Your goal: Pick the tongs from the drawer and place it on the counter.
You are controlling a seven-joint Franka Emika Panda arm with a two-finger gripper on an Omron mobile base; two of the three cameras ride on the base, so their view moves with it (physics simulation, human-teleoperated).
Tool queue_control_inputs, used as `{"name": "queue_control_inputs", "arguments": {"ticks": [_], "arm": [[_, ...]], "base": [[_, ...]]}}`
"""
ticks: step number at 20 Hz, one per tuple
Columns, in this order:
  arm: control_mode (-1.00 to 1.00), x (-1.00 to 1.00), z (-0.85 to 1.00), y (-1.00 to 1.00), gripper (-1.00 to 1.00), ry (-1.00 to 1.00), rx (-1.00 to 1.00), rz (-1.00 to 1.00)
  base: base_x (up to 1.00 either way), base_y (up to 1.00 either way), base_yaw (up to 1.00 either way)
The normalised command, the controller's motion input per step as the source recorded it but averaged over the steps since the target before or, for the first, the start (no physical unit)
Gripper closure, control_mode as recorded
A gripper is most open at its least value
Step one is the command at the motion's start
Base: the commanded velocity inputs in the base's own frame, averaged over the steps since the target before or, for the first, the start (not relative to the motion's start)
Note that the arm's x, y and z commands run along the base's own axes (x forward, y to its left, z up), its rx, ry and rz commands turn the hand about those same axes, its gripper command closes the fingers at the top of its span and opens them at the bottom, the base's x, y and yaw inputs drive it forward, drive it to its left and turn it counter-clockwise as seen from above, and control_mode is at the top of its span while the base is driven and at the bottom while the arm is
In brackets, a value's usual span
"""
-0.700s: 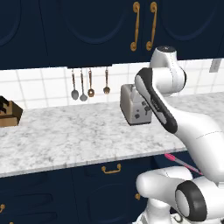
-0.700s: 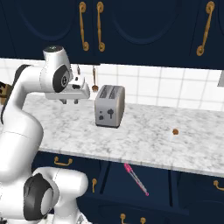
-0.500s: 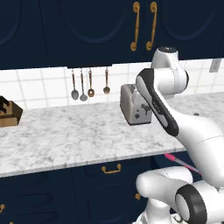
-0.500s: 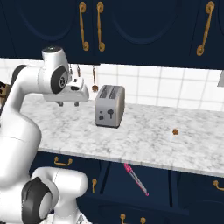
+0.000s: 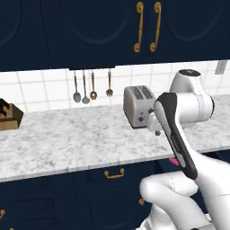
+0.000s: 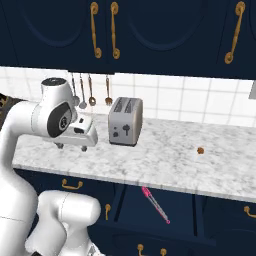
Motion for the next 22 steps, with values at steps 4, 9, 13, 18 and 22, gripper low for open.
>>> {"name": "queue_control_inputs", "arguments": {"ticks": [4,9,13,18,22], "arm": [[1.0,0.0,0.0,0.0,-1.0,0.0,0.0,0.0],[1.0,0.0,0.0,0.0,-1.0,0.0,0.0,0.0],[1.0,0.0,0.0,0.0,-1.0,0.0,0.0,0.0],[1.0,0.0,0.0,0.0,-1.0,0.0,0.0,0.0],[1.0,0.0,0.0,0.0,-1.0,0.0,0.0,0.0]], "base": [[-0.28,0.51,-0.68],[0.0,0.46,-0.87],[0.0,0.51,-0.84],[-0.1,0.98,-0.56],[0.15,0.58,-0.37]]}}
